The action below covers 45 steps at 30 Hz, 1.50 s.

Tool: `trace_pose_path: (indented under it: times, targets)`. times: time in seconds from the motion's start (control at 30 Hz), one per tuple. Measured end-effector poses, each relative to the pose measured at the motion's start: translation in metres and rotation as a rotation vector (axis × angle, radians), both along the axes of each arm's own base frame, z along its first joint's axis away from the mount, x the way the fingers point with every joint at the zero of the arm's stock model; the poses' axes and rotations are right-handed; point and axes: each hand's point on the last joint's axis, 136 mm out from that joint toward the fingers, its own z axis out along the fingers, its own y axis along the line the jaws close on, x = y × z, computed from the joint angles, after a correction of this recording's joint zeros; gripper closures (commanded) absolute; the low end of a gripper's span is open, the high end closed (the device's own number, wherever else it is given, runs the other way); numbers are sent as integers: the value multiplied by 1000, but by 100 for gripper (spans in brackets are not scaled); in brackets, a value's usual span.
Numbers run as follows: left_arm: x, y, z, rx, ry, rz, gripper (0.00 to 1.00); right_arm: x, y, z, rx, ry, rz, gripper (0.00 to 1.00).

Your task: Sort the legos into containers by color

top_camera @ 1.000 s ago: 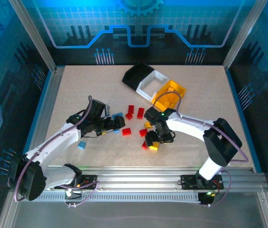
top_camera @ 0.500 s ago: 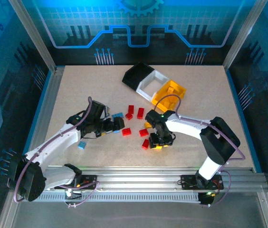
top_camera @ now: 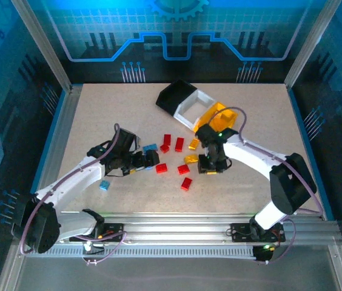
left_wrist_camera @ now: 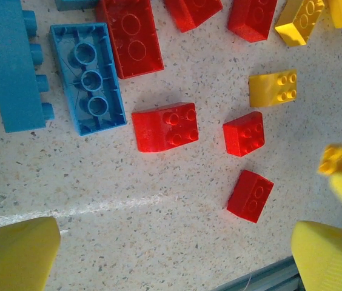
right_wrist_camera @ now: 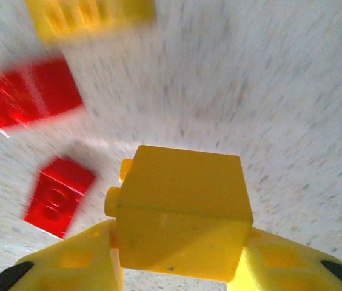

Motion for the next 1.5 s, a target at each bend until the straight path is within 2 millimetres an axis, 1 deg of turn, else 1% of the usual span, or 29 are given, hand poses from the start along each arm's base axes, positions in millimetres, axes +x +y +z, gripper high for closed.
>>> trace_pose_path:
  times: [0.03, 0.13, 0.17, 0.23, 0.27, 0.33, 0.4, 0.5, 0.57, 0.6, 0.67, 0.7, 0.77, 0.8, 0.87, 0.93, 1.03, 1.13, 1.17, 1.23, 1.3, 1.37, 1.43, 1.5]
  targets:
    - [-1, -1, 0, 2, 0, -8, 1, 15, -2, 12, 21, -31, -19, 59]
    - [-5, -10, 1, 13, 2, -54, 1, 68, -11, 51, 73, -134, -81, 59]
    - [-7, -14, 2, 16, 5, -71, 1, 89, -15, 63, 88, -170, -98, 59]
    - [-11, -22, 4, 20, 3, -105, 1, 125, -20, 77, 101, -219, -118, 59]
    - [-13, -26, 4, 23, 2, -121, 1, 142, -22, 80, 103, -233, -125, 59]
    - [-19, -33, 6, 34, 3, -158, 1, 173, -26, 77, 101, -244, -136, 59]
    - [-25, -43, 5, 49, 5, -202, 1, 198, -31, 64, 91, -230, -146, 59]
    - [-35, -57, 3, 75, 17, -260, 1, 224, -39, 36, 69, -188, -161, 57]
    - [-42, -65, -1, 99, 26, -297, 1, 233, -44, 21, 57, -159, -168, 55]
    - [-46, -70, -3, 110, 32, -316, 2, 235, -46, 15, 52, -145, -170, 51]
    - [-51, -80, -6, 133, 40, -351, 2, 238, -49, 11, 46, -131, -174, 43]
    - [-53, -85, -8, 146, 43, -370, 2, 238, -50, 12, 45, -129, -172, 40]
    - [-57, -96, -12, 170, 50, -407, 3, 239, -51, 17, 46, -133, -167, 33]
    - [-57, -101, -14, 182, 51, -423, 4, 239, -50, 22, 50, -142, -164, 32]
    - [-56, -111, -19, 202, 50, -455, 5, 238, -51, 30, 53, -153, -159, 29]
    - [-55, -120, -24, 218, 55, -479, 7, 231, -52, 40, 54, -164, -154, 28]
    - [-52, -129, -34, 242, 65, -509, 10, 207, -57, 59, 58, -172, -155, 27]
    - [-50, -135, -46, 264, 80, -532, 14, 165, -64, 84, 80, -194, -156, 26]
    - [-49, -139, -50, 272, 85, -543, 15, 147, -67, 92, 92, -203, -160, 26]
    - [-48, -146, -55, 283, 85, -571, 18, 113, -71, 100, 113, -212, -166, 26]
    - [-47, -155, -61, 292, 86, -594, 20, 79, -75, 98, 130, -201, -176, 26]
    - [-45, -162, -66, 300, 83, -615, 24, 52, -79, 88, 137, -176, -186, 26]
    - [-43, -165, -70, 308, 85, -625, 27, 28, -82, 74, 139, -134, -198, 26]
    - [-40, -168, -75, 320, 85, -634, 29, 10, -84, 61, 136, -96, -211, 26]
